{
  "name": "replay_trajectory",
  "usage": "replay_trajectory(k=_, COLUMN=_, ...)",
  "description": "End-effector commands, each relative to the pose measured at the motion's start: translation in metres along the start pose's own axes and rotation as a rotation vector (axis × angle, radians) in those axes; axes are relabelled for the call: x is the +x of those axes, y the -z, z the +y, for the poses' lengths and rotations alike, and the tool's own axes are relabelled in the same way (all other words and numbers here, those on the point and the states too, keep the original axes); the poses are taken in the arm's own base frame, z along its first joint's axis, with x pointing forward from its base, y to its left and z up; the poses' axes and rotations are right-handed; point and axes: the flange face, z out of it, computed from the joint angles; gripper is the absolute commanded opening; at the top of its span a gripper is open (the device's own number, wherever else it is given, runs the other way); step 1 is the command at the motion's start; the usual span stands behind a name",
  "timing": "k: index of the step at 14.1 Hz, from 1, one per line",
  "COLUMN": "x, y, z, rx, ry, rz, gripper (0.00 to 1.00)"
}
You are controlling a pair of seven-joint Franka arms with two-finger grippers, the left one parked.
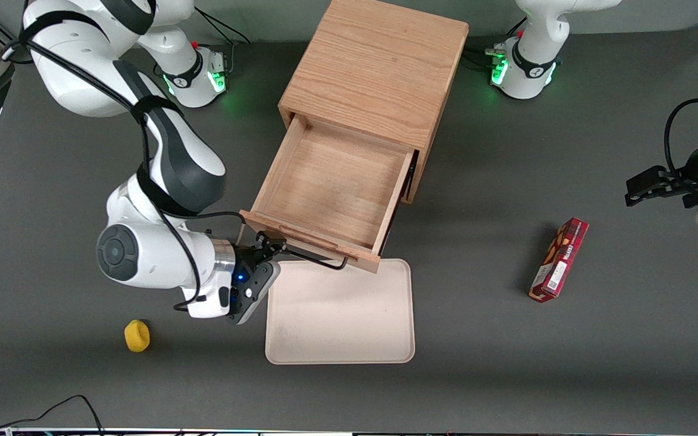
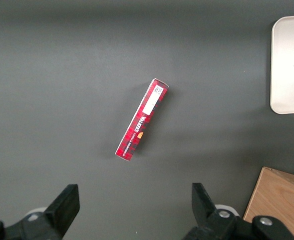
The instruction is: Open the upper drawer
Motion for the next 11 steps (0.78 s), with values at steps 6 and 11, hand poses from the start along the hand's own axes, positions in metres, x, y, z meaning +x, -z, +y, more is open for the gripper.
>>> replay_trajectory(k=6, x=-0.061, y=0.205, z=-0.122, rx=-0.267, ry=-0.222, rz=-0.042, gripper=1.0)
replay_trajectory(k=11, x=-0.169, y=0.308, z=-0.147, rx=-0.339, ry=-0.569, rz=-0.157, gripper=1.0)
